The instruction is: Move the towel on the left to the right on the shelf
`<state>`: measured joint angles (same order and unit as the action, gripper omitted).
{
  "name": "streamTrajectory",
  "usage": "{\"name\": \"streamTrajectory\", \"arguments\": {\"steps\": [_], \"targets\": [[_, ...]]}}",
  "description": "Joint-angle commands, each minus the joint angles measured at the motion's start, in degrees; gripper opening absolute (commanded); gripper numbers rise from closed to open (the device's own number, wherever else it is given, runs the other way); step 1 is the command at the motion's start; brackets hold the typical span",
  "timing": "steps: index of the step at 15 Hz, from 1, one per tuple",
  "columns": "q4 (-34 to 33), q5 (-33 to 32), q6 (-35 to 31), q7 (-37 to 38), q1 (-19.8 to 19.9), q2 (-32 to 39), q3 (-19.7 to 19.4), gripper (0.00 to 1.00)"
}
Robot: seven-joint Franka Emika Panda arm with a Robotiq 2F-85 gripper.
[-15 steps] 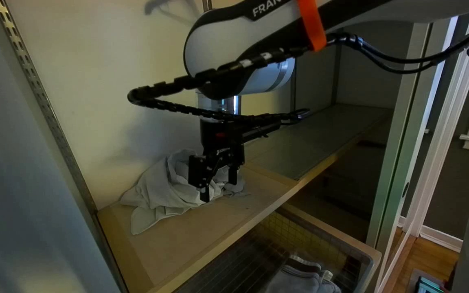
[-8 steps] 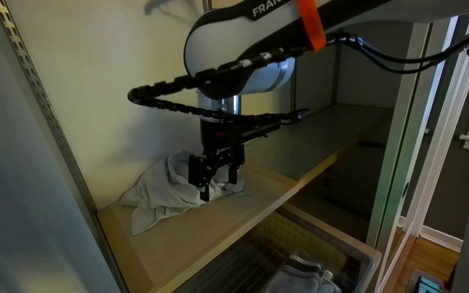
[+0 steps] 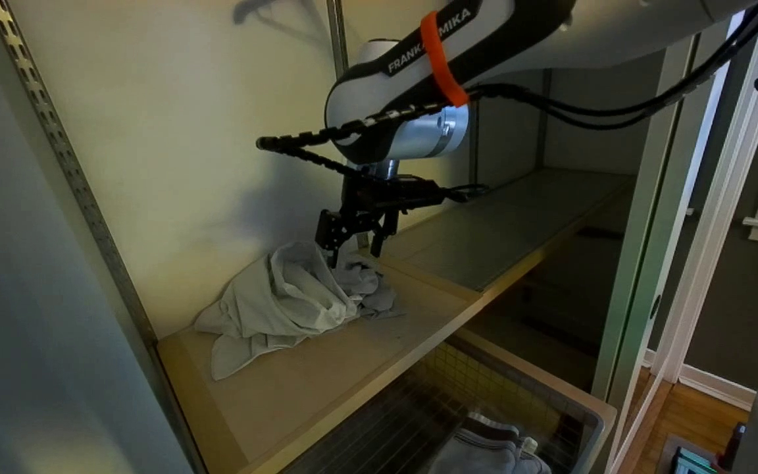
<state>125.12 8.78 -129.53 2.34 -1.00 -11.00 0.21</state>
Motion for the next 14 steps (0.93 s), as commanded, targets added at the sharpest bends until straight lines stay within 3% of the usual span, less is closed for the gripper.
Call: {"name": "streamTrajectory", "arguments": {"steps": [1,6,14], "targets": [[-6.5,-0.7,-3.1,2.5,-0.4,7.0,1.1,1.00],[-11.4,-3.4,-11.1,3.4,-2.2,13.8,3.5,1.00],[-12.5,-14.8,-17.6,5.0,-5.5,20.7,4.2,1.00]]}}
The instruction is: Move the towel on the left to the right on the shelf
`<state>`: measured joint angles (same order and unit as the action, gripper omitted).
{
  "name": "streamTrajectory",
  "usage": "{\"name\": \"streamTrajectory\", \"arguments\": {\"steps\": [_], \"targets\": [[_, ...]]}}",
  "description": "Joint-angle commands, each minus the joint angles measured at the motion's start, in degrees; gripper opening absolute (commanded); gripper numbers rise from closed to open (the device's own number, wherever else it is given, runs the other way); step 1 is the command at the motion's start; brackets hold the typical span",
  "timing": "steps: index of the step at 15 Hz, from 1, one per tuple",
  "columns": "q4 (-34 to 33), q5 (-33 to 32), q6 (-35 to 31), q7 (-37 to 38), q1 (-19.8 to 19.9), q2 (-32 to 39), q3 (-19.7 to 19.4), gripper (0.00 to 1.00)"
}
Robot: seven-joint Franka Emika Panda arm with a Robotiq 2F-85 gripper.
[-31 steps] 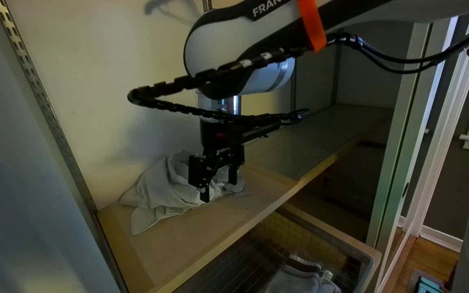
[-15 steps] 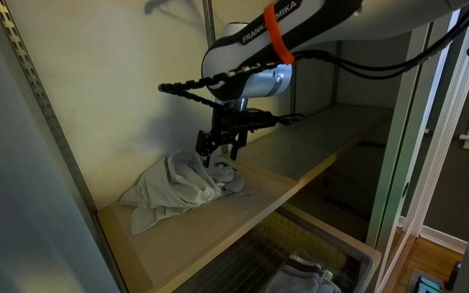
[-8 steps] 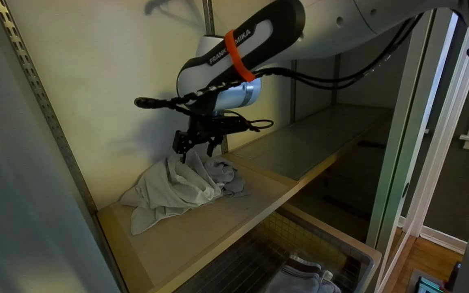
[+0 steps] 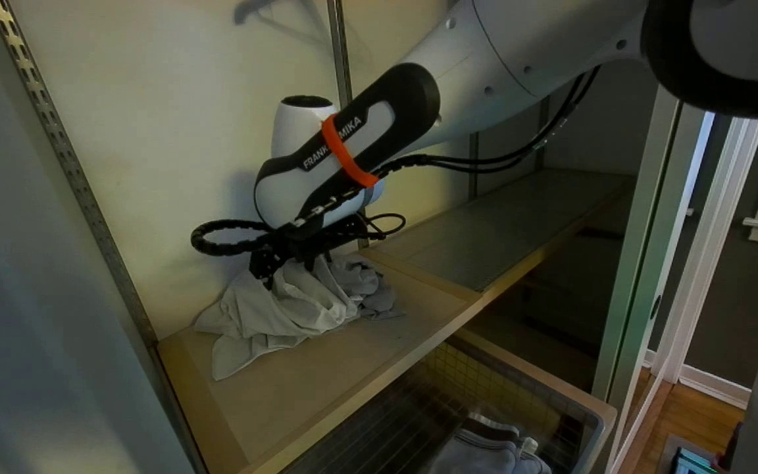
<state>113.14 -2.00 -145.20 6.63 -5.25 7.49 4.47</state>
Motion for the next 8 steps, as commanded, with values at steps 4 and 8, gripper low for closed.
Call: {"name": "streamTrajectory", "arguments": {"steps": [4,8], "targets": [[-0.1,-9.4,-4.4,0.8,-2.5,4.4,-0.7,0.66],[0.0,-11.9,-5.3,0.4,-2.9,5.6,-1.0,0.34]]}}
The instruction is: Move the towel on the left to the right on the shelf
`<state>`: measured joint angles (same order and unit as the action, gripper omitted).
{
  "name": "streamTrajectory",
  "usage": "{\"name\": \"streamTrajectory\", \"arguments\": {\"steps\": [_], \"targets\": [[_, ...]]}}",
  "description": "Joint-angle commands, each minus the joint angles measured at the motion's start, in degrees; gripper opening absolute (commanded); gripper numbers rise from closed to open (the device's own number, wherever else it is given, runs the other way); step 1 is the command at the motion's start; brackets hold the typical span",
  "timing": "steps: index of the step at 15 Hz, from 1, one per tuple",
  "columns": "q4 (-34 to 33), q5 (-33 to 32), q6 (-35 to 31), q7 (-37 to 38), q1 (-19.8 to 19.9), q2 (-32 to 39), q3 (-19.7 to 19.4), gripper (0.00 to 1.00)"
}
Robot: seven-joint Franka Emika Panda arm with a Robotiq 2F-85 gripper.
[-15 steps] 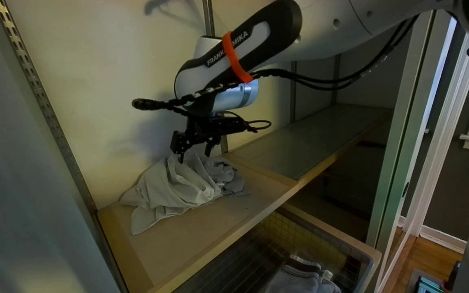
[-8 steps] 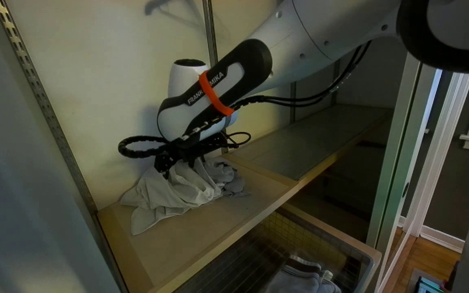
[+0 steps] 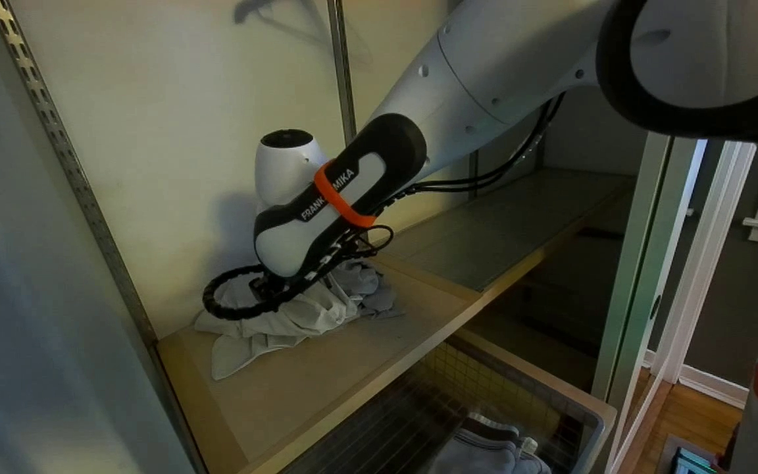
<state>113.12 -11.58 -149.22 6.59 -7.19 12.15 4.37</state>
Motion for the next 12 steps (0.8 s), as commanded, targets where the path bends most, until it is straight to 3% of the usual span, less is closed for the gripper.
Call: {"name": "streamTrajectory", "arguments": {"steps": [1,4,5,12], "targets": [[0.0,-2.7,-1.3,0.5,-1.0,1.1,-1.0,0.27],[0.0,-2.9,0.2,1.5,-1.2,0.3,-1.1,0.03],[0.0,-2.8,0.7,1.7,-1.3,0.0,-1.1,0.00],[-1.0,-0.1,11.2,8.0,-0.3,-8.3,-1.4,0.01]]}}
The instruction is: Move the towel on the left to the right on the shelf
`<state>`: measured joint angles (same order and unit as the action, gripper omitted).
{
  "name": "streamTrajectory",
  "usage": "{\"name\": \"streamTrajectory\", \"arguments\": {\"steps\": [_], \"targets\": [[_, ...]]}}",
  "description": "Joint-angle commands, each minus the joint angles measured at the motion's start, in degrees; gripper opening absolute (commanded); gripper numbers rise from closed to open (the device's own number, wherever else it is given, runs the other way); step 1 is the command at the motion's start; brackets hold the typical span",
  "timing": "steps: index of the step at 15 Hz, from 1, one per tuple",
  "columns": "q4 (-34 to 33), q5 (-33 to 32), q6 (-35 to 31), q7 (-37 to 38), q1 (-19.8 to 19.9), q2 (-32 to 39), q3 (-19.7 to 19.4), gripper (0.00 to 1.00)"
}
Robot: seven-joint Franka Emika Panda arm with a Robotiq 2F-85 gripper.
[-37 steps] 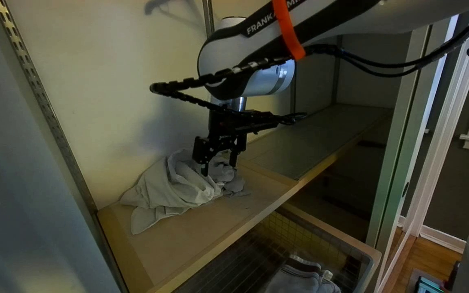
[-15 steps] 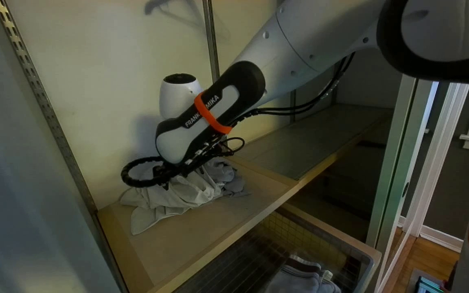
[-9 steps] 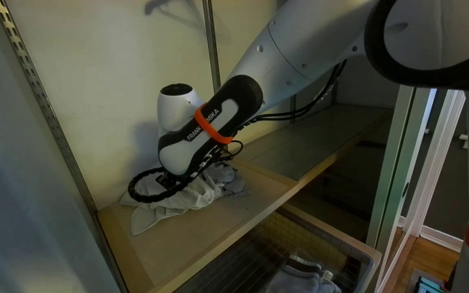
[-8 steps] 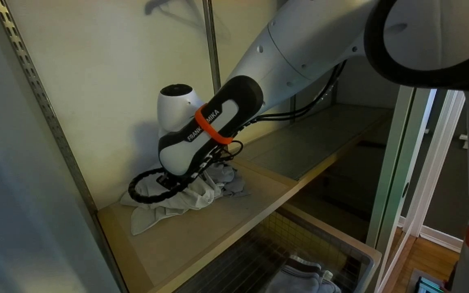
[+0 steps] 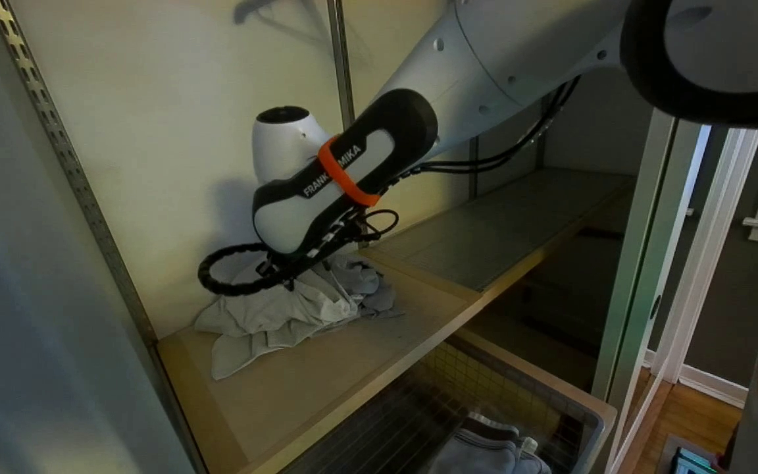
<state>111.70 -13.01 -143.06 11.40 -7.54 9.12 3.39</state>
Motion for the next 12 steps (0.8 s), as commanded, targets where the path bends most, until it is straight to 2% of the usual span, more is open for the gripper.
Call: {"name": "streamTrajectory", "arguments": {"steps": [1,3,6,9,12], "targets": [[0.2,1.5,6.6,4.9,0.3,-7.0,-0.6,0.01],[0.3,1.1,7.6,8.7,1.2,-11.3,-0.9,0.01],[-0.3,-3.0,7.2,14.9,4.1,-16.8,-1.3,0.01],[-1.0,-8.0,6.0,20.0,8.7,-20.2,-1.4,0.01],[-1.2,-15.0,3.4,25.3,14.3,-20.5,-1.6,0.01]]}}
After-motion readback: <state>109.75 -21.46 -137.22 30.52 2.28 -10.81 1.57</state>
